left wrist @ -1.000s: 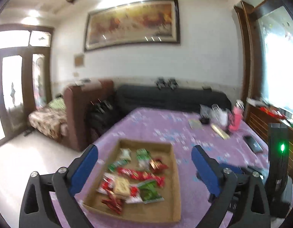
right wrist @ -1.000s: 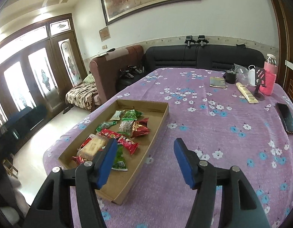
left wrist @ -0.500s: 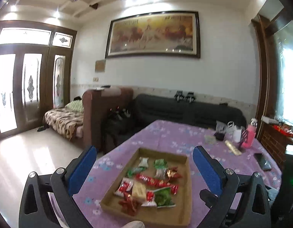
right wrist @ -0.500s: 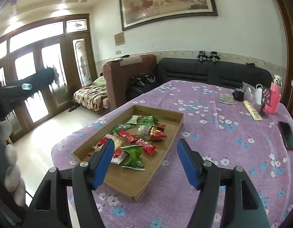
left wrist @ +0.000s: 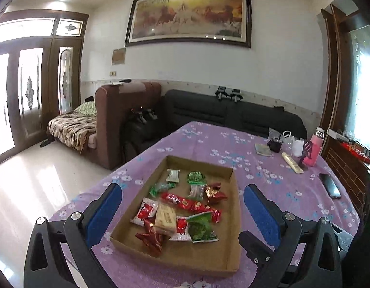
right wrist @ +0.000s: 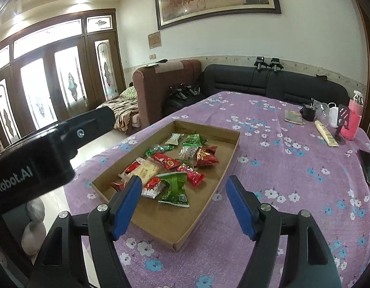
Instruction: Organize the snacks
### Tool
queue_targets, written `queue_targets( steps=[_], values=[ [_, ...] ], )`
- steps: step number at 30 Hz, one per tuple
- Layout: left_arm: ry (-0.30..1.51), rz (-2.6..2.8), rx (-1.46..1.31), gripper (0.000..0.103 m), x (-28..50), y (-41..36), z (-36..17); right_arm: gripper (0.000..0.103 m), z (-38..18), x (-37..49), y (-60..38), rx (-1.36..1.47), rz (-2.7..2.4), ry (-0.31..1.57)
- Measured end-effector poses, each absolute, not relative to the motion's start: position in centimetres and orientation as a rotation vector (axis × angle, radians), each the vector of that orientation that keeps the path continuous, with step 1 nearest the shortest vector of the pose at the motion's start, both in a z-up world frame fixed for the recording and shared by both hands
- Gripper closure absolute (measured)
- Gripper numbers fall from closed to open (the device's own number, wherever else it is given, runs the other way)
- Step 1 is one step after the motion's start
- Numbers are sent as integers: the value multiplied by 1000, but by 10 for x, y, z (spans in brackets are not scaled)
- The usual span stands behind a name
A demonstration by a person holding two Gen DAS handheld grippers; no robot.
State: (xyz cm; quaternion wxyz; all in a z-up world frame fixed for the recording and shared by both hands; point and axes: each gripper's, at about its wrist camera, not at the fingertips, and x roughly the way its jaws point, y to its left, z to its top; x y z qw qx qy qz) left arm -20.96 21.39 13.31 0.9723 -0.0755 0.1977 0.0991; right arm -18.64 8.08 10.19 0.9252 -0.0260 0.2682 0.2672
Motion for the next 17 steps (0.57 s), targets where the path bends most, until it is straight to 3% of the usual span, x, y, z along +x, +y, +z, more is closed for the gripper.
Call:
queue_targets(
  steps=[17],
  values=[
    [548,184,-175,0,-177,217,102,31,78,-165,87,-52,557,630]
  ],
)
